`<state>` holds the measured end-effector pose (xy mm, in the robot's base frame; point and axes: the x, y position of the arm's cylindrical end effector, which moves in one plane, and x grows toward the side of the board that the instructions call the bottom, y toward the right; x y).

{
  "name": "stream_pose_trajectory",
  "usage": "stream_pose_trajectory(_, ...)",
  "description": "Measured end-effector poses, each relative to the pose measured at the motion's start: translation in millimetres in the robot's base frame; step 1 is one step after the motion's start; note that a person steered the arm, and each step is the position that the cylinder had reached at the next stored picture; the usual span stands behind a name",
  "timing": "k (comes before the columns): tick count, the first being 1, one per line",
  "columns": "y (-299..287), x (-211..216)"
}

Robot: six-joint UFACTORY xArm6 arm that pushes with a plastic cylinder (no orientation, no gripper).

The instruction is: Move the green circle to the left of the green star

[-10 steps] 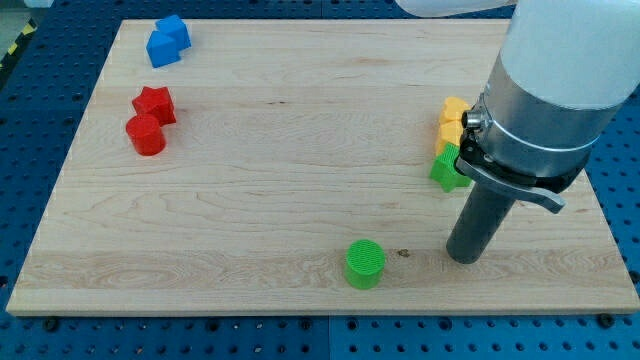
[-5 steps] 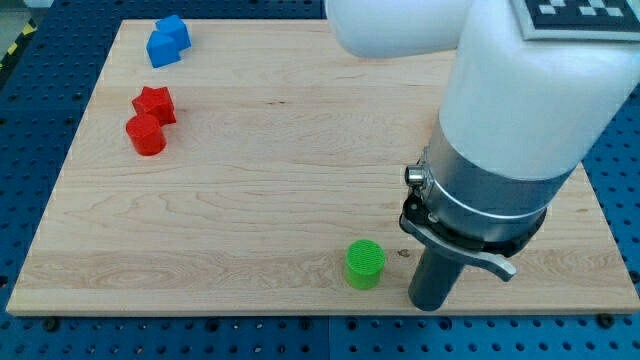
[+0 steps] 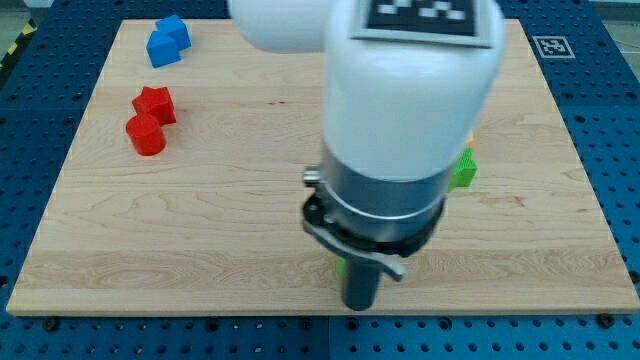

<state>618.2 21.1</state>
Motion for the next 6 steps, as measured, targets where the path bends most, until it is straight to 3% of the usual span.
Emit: stream_pose_trajectory(6, -7, -60)
